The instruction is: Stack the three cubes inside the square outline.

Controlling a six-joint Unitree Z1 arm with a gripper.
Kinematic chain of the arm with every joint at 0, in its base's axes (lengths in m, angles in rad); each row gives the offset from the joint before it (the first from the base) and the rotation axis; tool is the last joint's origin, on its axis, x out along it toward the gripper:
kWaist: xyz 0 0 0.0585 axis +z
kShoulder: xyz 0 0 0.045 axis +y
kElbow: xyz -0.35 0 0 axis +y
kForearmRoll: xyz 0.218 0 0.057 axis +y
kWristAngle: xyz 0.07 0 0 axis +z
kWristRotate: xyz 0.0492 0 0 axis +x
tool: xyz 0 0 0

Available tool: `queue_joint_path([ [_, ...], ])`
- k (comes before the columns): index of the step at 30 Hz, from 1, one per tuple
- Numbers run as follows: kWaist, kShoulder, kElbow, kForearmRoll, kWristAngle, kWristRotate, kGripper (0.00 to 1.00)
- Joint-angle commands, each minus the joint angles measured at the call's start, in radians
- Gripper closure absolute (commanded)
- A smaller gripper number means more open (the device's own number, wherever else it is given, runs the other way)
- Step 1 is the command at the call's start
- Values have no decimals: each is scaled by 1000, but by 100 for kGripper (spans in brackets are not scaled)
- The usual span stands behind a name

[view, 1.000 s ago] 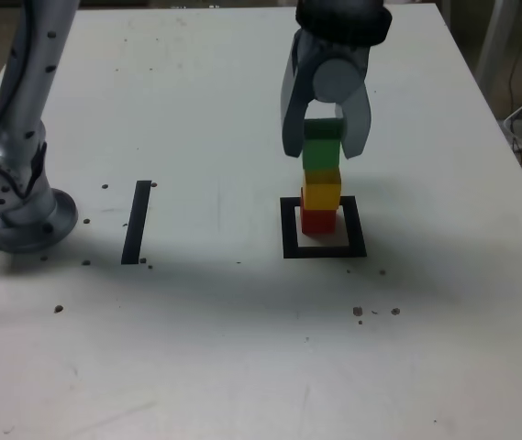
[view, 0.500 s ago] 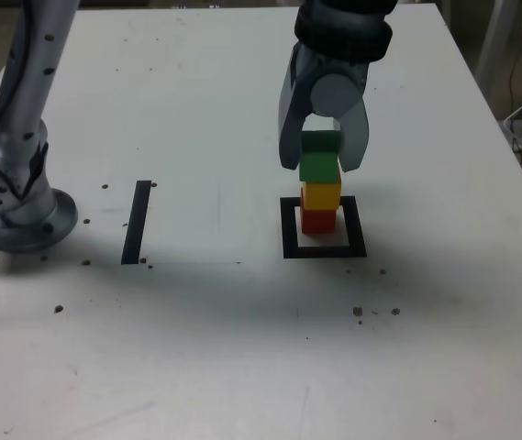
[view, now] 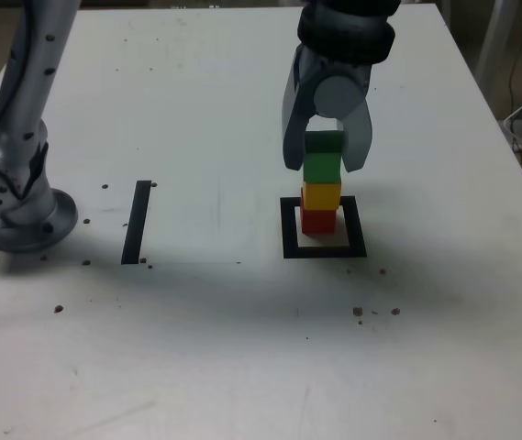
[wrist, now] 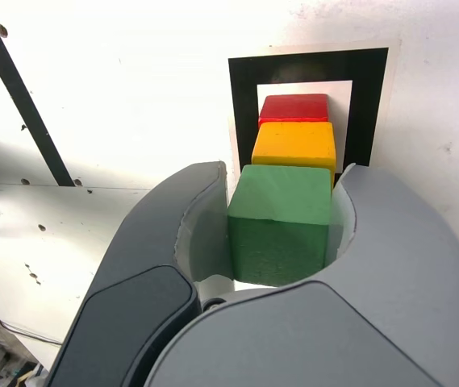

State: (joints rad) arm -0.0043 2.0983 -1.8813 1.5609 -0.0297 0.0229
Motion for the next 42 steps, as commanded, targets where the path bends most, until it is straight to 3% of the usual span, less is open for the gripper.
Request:
queue_joint_path([
  [1, -2, 6, 2, 11, 3, -1, 68],
  [4, -2, 6, 4, 6, 3, 0, 53],
  [8, -2, 6, 8, -4, 4, 6, 22],
  [12, -2, 5, 11, -9, 6, 9, 6],
  [19, -2, -10, 19, -11, 16, 8, 2],
  [28, 5, -149, 85, -14, 79, -17, 1],
  [42, 40, -421, 384, -24, 74, 5, 0],
])
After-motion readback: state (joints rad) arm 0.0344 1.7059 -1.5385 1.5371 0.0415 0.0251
